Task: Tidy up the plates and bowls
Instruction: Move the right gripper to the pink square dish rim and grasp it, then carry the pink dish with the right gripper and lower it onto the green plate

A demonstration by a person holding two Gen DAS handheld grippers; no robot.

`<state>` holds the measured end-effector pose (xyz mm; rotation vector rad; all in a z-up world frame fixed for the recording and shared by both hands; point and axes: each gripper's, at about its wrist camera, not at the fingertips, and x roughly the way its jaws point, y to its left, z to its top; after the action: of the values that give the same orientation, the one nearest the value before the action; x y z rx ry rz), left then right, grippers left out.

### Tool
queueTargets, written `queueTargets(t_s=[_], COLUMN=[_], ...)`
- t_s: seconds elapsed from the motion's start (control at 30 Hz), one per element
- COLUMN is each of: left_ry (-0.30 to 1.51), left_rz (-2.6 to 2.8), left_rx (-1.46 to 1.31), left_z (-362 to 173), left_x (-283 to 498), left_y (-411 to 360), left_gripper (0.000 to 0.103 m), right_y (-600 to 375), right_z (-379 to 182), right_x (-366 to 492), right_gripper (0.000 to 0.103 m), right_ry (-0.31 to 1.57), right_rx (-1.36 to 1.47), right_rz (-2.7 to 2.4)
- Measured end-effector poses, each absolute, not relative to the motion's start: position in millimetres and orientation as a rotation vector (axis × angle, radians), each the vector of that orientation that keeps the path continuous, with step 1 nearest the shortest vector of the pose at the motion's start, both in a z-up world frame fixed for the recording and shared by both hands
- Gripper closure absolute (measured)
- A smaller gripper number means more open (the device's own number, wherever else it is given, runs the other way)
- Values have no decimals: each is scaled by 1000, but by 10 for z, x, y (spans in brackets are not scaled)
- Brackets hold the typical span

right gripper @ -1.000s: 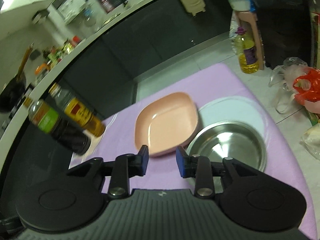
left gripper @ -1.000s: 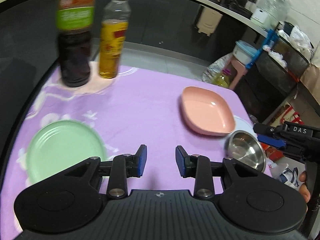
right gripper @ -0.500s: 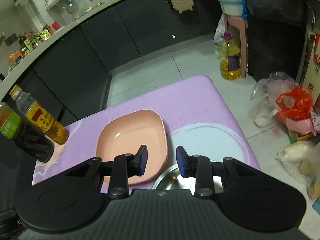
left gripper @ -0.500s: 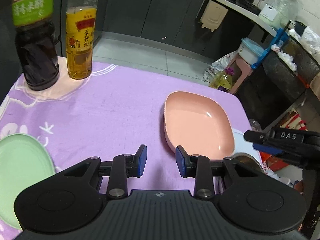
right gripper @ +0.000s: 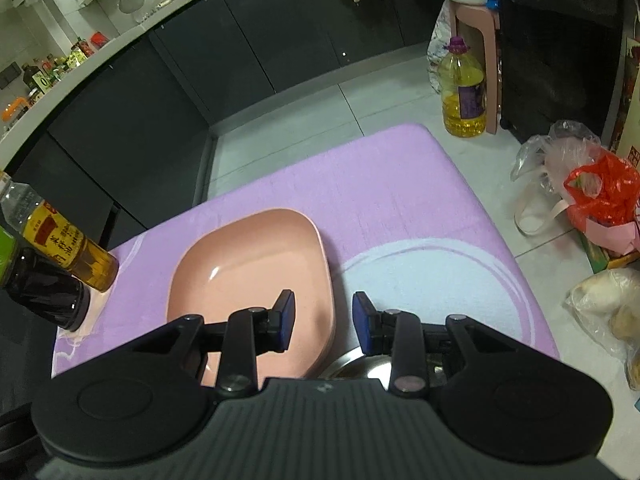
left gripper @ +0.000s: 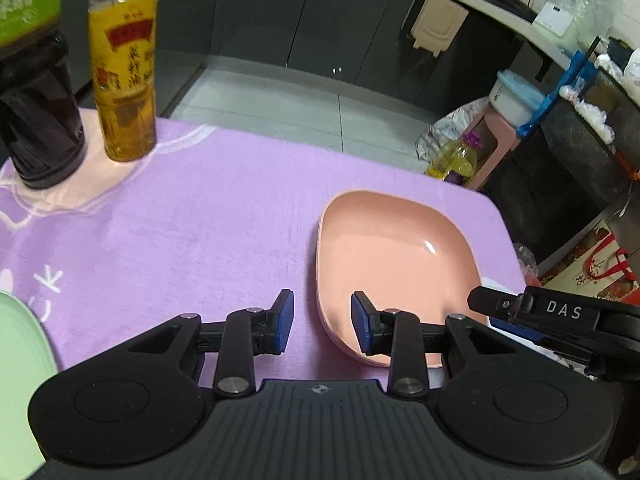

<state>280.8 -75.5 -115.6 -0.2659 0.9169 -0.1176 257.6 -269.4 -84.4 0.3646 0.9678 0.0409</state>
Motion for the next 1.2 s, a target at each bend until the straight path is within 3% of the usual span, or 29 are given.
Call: queueTargets(t_s=[0.07, 0.17, 0.23, 0.33, 1.2], left_ry=[928, 935, 930, 922, 745], left_rz=[-118, -115, -141, -130, -8], left_rx=[-262, -248, -246, -214, -195], left_z=[-1211, -1270, -1271, -1241, -265], left_x=[2836, 2856, 2853, 2819, 1255], left_y=[-765, -770, -775, -793, 292], left_gripper=[75, 88, 94, 94, 92], right_y=[-2687, -2639, -2592, -2570, -1673], right_z=[-875, -904, -932, -966, -104], right_x=[2594, 2609, 2626, 2635, 1637], right_gripper=[71, 75, 87, 92, 91], right_ry=[975, 966, 965, 972, 805], right_rx=[371, 355, 335, 318, 246], right_rz=[46, 48, 44, 36, 364])
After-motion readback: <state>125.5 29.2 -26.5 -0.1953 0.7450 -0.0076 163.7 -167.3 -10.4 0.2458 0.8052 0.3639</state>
